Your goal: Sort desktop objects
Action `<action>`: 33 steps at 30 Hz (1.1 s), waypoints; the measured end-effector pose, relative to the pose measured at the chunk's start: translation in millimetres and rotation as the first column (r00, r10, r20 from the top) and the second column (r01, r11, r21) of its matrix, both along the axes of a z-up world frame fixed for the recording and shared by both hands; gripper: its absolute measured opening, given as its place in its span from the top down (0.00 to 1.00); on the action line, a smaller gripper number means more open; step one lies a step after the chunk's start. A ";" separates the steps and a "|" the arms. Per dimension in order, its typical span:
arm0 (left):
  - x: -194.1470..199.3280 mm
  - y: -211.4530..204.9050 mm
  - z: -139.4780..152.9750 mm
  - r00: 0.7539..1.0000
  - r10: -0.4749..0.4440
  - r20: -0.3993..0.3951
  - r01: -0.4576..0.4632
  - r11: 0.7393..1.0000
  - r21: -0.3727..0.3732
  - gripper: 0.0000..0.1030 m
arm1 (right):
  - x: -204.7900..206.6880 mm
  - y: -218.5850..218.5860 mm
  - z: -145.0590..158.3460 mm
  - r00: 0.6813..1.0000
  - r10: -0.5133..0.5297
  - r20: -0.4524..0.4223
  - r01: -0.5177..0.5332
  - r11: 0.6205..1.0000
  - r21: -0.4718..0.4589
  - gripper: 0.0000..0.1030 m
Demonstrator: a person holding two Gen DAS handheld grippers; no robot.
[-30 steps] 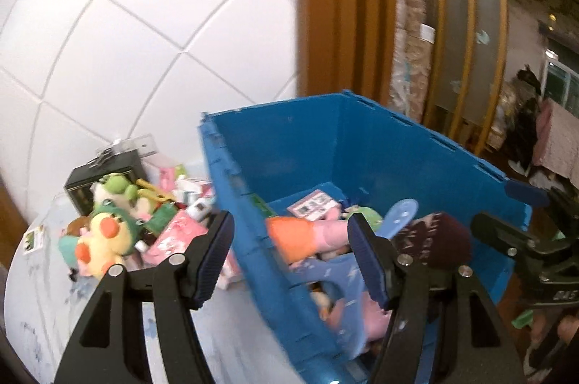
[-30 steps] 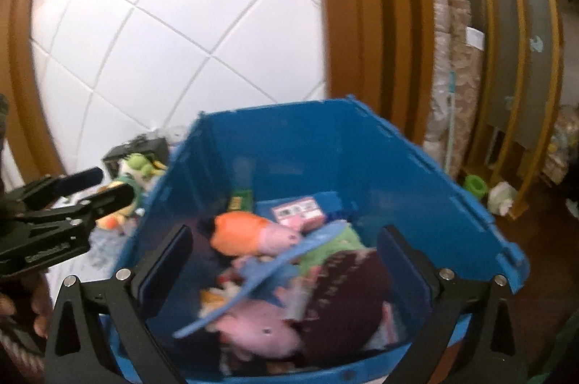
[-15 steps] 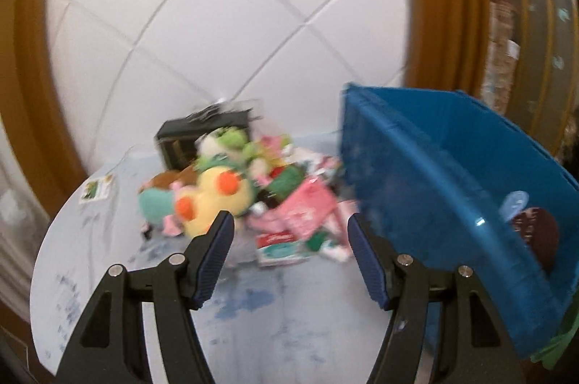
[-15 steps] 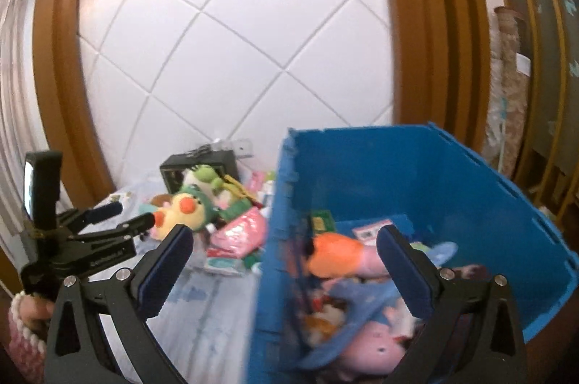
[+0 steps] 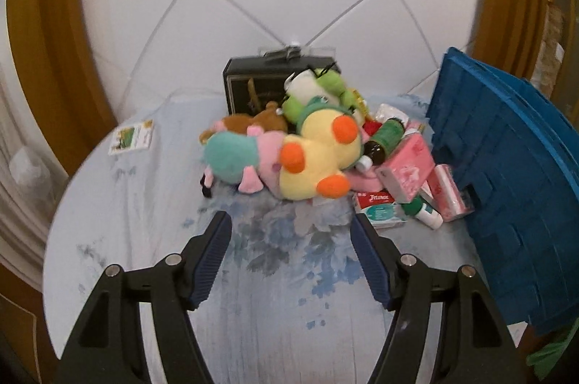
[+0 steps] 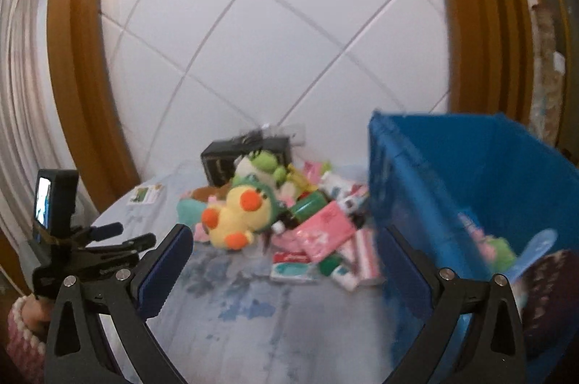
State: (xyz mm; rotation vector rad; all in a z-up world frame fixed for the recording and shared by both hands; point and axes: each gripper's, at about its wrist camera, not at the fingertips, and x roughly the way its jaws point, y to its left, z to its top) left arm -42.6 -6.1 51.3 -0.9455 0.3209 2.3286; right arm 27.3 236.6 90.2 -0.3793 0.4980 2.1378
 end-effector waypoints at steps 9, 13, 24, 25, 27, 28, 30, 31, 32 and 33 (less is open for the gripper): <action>-53.7 17.5 -42.4 0.994 0.055 0.096 -0.054 0.998 -0.011 0.35 | -48.2 57.2 -55.3 0.995 -0.021 0.095 0.031 0.994 -0.108 0.00; -74.2 48.5 -60.9 0.988 0.052 0.143 -0.052 0.999 -0.009 0.35 | -61.6 92.2 -75.5 0.994 0.009 0.106 0.008 0.986 -0.165 0.00; -126.5 150.8 -134.8 0.983 0.016 0.183 0.009 0.990 -0.138 0.33 | -79.4 174.5 -122.9 0.994 0.019 0.111 0.013 0.960 -0.278 0.00; -130.1 152.5 -141.1 0.985 0.019 0.170 0.008 0.988 -0.157 0.32 | -83.7 181.9 -130.2 0.993 0.022 0.113 0.012 0.954 -0.299 0.00; -139.3 147.7 -149.6 0.982 -0.006 0.189 0.033 0.989 -0.143 0.19 | -92.6 191.6 -139.3 0.992 0.035 0.119 0.006 0.945 -0.326 0.00; -142.6 144.0 -151.3 0.981 -0.020 0.195 0.047 0.990 -0.133 0.17 | -98.6 196.0 -143.5 0.991 0.045 0.122 -0.001 0.941 -0.338 0.00; -146.6 134.7 -152.4 0.981 -0.068 0.184 0.092 0.988 -0.123 0.16 | -115.3 202.3 -149.8 0.988 0.078 0.135 -0.025 0.935 -0.354 0.00; -146.5 129.7 -151.5 0.983 -0.095 0.158 0.117 0.984 -0.136 0.14 | -123.1 203.7 -151.6 0.986 0.093 0.138 -0.038 0.933 -0.358 0.00; -145.5 126.6 -150.8 0.984 -0.114 0.138 0.135 0.980 -0.148 0.13 | -132.8 204.9 -153.3 0.984 0.114 0.138 -0.057 0.931 -0.362 0.00; -143.8 122.9 -150.7 0.984 -0.141 0.113 0.158 0.973 -0.167 0.11 | -143.1 205.8 -154.9 0.981 0.136 0.139 -0.077 0.928 -0.365 0.00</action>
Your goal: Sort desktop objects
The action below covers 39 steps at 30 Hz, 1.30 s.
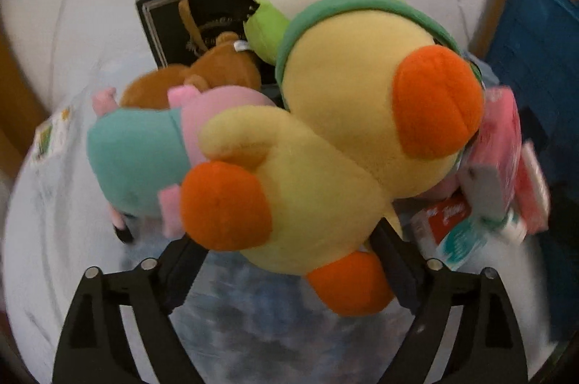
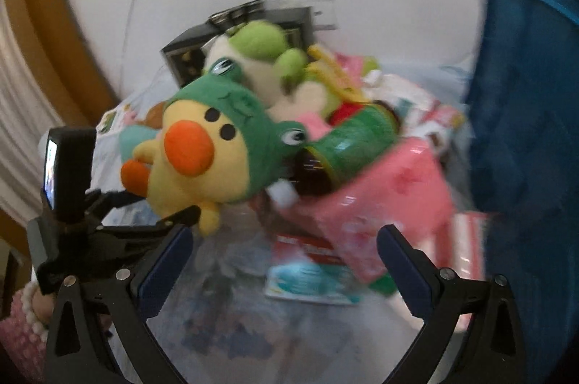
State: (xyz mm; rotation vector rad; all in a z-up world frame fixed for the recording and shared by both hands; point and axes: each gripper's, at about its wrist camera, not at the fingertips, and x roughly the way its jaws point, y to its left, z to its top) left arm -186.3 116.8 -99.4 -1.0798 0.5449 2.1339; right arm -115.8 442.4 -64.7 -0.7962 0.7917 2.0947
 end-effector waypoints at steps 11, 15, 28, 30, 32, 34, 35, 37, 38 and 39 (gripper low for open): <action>-8.4 -30.5 -7.4 0.997 -0.039 0.065 0.037 0.999 0.027 0.07 | -83.2 5.3 -11.5 0.987 0.153 0.058 -0.155 0.988 0.022 0.00; -11.8 -21.1 -16.8 0.993 -0.013 0.118 0.008 0.999 0.042 0.06 | -98.7 7.4 -25.7 0.978 0.131 0.163 -0.144 0.987 0.066 0.00; -11.5 1.1 -22.1 0.979 -0.055 0.195 0.038 0.996 0.086 0.26 | -95.4 31.0 -28.2 0.975 0.170 0.143 -0.178 0.983 0.044 0.03; -4.3 -1.9 -17.3 0.985 -0.058 0.163 0.046 0.996 0.079 0.29 | -92.2 29.1 -29.9 0.981 0.157 0.111 -0.160 0.987 0.022 0.15; 3.1 -6.9 -9.3 0.991 -0.052 0.119 0.044 0.997 0.067 0.29 | -85.7 24.1 -26.7 0.984 0.153 0.087 -0.155 0.988 0.017 0.23; 10.3 -12.2 -0.1 0.997 -0.049 0.067 0.045 0.997 0.058 0.29 | -81.4 19.2 -22.7 0.986 0.150 0.074 -0.152 0.988 0.016 0.35; 13.4 -15.2 4.8 0.998 -0.049 0.051 0.046 0.997 0.056 0.29 | -77.7 15.1 -20.1 0.986 0.153 0.063 -0.154 0.988 0.016 0.45; 18.2 -19.9 11.6 0.998 -0.044 0.036 0.042 0.998 0.051 0.29 | -74.4 8.4 -17.0 0.987 0.154 0.044 -0.155 0.988 0.011 0.58; 15.5 -24.0 16.0 0.999 -0.043 0.026 0.042 0.998 0.047 0.29 | -73.7 5.9 -16.7 0.987 0.154 0.045 -0.155 0.988 0.013 0.63; 18.1 -25.8 18.8 0.999 -0.043 0.014 0.042 0.998 0.044 0.29 | -71.8 3.5 -16.5 0.987 0.154 0.036 -0.155 0.988 0.012 0.69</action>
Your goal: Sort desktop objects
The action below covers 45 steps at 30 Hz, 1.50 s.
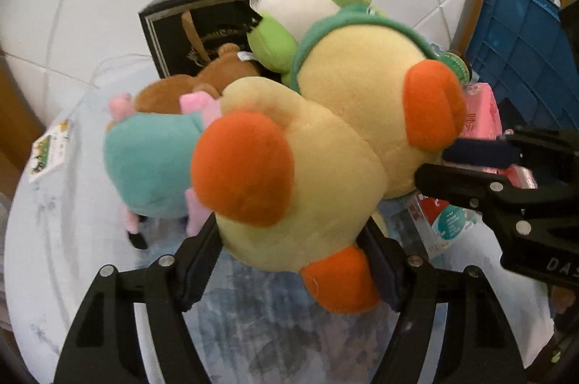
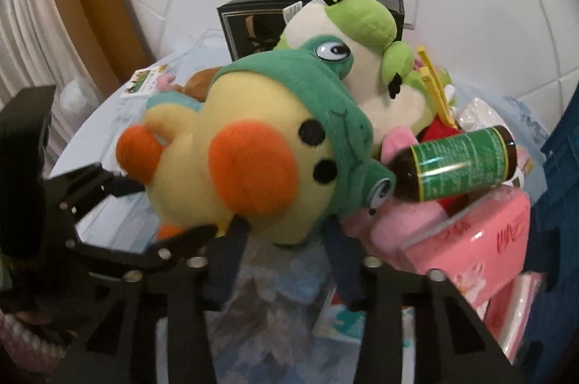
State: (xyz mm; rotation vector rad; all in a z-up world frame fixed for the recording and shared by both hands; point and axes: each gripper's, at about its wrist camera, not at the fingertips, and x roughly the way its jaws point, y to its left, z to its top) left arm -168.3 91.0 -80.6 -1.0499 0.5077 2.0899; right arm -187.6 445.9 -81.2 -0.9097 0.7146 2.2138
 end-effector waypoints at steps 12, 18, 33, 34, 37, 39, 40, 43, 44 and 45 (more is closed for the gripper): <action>-30.3 -17.6 -9.8 0.997 0.075 0.008 -0.075 0.995 -0.063 0.41 | 6.8 -14.0 6.7 1.000 -0.005 -0.021 0.005 1.000 0.004 0.24; -28.5 -21.8 -19.5 0.997 0.070 0.027 -0.068 0.996 -0.053 0.35 | -17.1 -7.2 3.5 0.999 0.037 -0.024 -0.037 0.999 0.001 0.08; -22.8 -87.3 -44.7 0.987 0.138 0.082 -0.133 0.989 -0.066 0.32 | -42.1 -14.7 -30.5 0.999 0.036 0.021 -0.031 0.980 -0.196 0.22; -19.6 -87.2 -46.1 0.988 0.131 0.085 -0.126 0.990 -0.067 0.32 | -39.9 -18.0 -33.5 0.999 0.025 0.033 -0.018 0.980 -0.198 0.22; -8.9 -84.4 -44.4 0.992 0.101 0.079 -0.096 0.994 -0.058 0.32 | -23.2 -24.6 -39.2 0.999 -0.026 0.044 0.035 0.975 -0.218 0.14; -2.4 -81.7 -41.6 0.994 0.080 0.071 -0.076 0.996 -0.054 0.32 | -9.9 -30.4 -39.2 0.996 -0.063 0.069 0.076 0.975 -0.208 0.04; 1.3 -80.0 -39.7 0.996 0.065 0.062 -0.061 0.996 -0.061 0.32 | -3.4 -32.9 -38.3 0.994 -0.080 0.074 0.094 0.975 -0.203 0.02; 14.0 -80.3 -30.4 0.998 0.030 0.047 -0.027 0.998 -0.064 0.32 | 17.0 -44.1 -33.2 0.987 -0.136 0.090 0.151 0.971 -0.188 0.01; 15.7 -82.3 -24.5 0.999 0.017 0.045 -0.015 0.999 -0.052 0.32 | 24.4 -48.0 -30.2 0.986 -0.150 0.068 0.160 0.967 -0.200 0.01; 15.4 -84.5 -17.7 0.999 0.008 0.044 -0.007 0.999 -0.034 0.32 | 27.7 -51.4 -23.8 0.986 -0.162 0.041 0.167 0.964 -0.207 0.01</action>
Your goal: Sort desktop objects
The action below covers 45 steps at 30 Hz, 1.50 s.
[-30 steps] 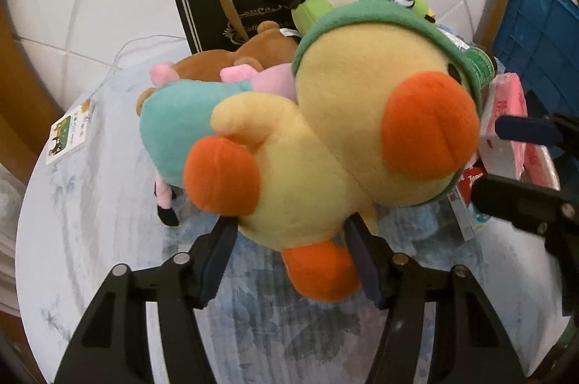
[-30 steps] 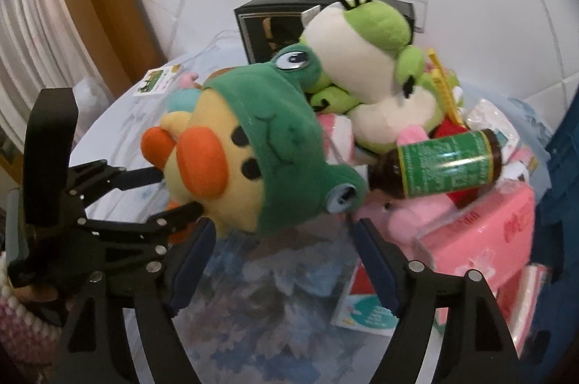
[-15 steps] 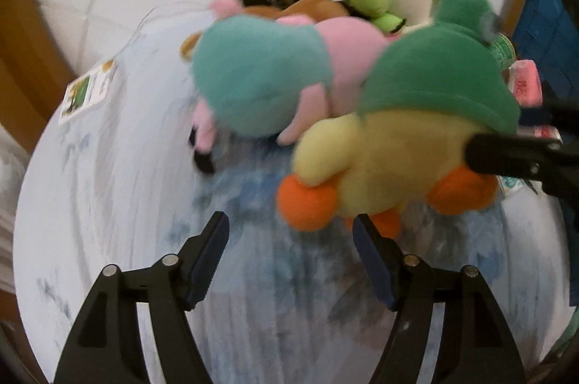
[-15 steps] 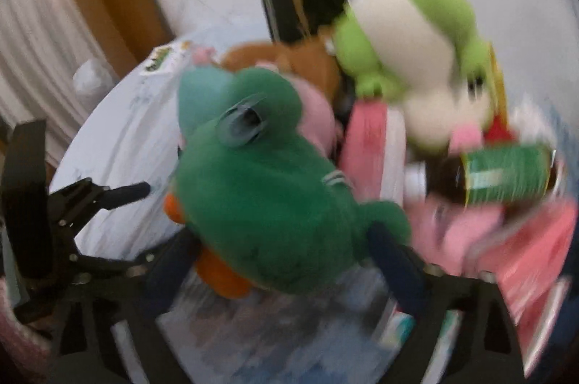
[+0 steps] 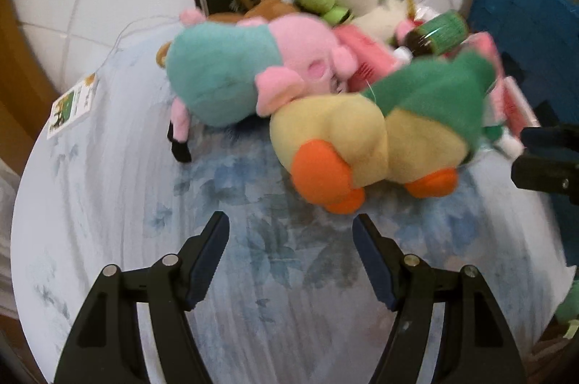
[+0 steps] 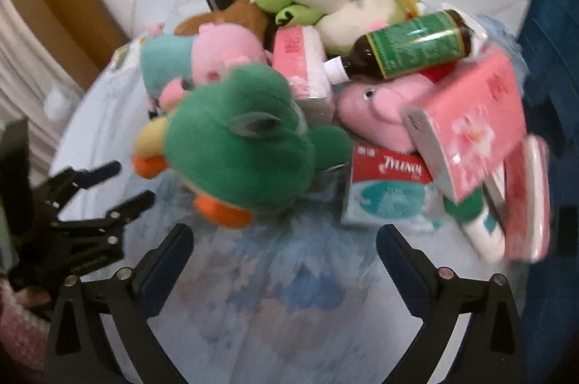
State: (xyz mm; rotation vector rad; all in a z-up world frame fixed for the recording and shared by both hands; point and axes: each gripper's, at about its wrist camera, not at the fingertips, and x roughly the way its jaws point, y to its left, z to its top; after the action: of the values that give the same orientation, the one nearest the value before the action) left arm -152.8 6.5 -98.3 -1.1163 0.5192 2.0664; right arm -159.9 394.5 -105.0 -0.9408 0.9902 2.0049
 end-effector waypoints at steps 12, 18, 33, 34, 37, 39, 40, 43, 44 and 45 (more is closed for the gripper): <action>-8.4 46.9 5.8 0.993 -0.104 0.059 0.103 0.994 0.023 0.32 | 11.8 -13.5 41.4 0.986 -0.162 -0.025 0.164 0.981 0.102 0.11; 28.7 24.0 -11.1 0.990 -0.121 0.067 0.122 0.992 -0.011 0.19 | 14.2 -29.4 12.3 0.993 -0.119 -0.027 0.120 0.993 0.022 0.11; 48.1 35.6 -42.9 0.984 -0.151 0.090 0.156 0.986 -0.054 0.10 | -10.8 -23.4 -39.7 0.999 0.005 -0.051 -0.009 0.998 -0.068 0.00; 46.4 38.3 -45.4 0.983 -0.153 0.098 0.158 0.986 -0.053 0.10 | -13.0 -21.4 -43.3 0.999 0.015 -0.045 -0.018 0.997 -0.073 0.00; 44.7 42.1 -48.1 0.983 -0.164 0.088 0.168 0.985 -0.043 0.10 | -18.0 -19.1 -53.1 1.000 0.020 -0.011 -0.020 0.997 -0.070 0.05; 45.2 41.5 -47.3 0.981 -0.175 0.078 0.178 0.983 -0.031 0.15 | -15.5 -19.1 -52.8 1.000 0.010 -0.013 -0.011 0.998 -0.057 0.19; 46.4 40.3 -44.7 0.982 -0.179 0.069 0.181 0.983 -0.025 0.18 | -14.1 -19.1 -51.7 1.000 0.012 -0.018 -0.013 0.998 -0.055 0.22; 53.0 37.7 -33.0 0.982 -0.185 0.026 0.186 0.982 -0.020 0.20 | -9.2 -22.3 -42.9 0.999 0.011 -0.035 -0.012 0.999 -0.034 0.25; 56.3 37.0 -26.6 0.983 -0.185 0.005 0.185 0.983 -0.017 0.20 | -7.7 -23.0 -40.0 0.999 0.008 -0.040 -0.009 1.000 -0.029 0.25; 57.6 36.1 -20.3 0.983 -0.185 -0.009 0.185 0.983 -0.012 0.20 | -5.0 -24.7 -35.7 0.999 0.006 -0.048 -0.007 1.000 -0.020 0.25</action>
State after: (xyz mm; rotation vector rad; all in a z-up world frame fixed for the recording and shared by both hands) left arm -95.2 42.6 -118.7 -1.0240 0.6163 1.9110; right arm -164.9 369.8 -140.7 -0.9119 1.0366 2.0348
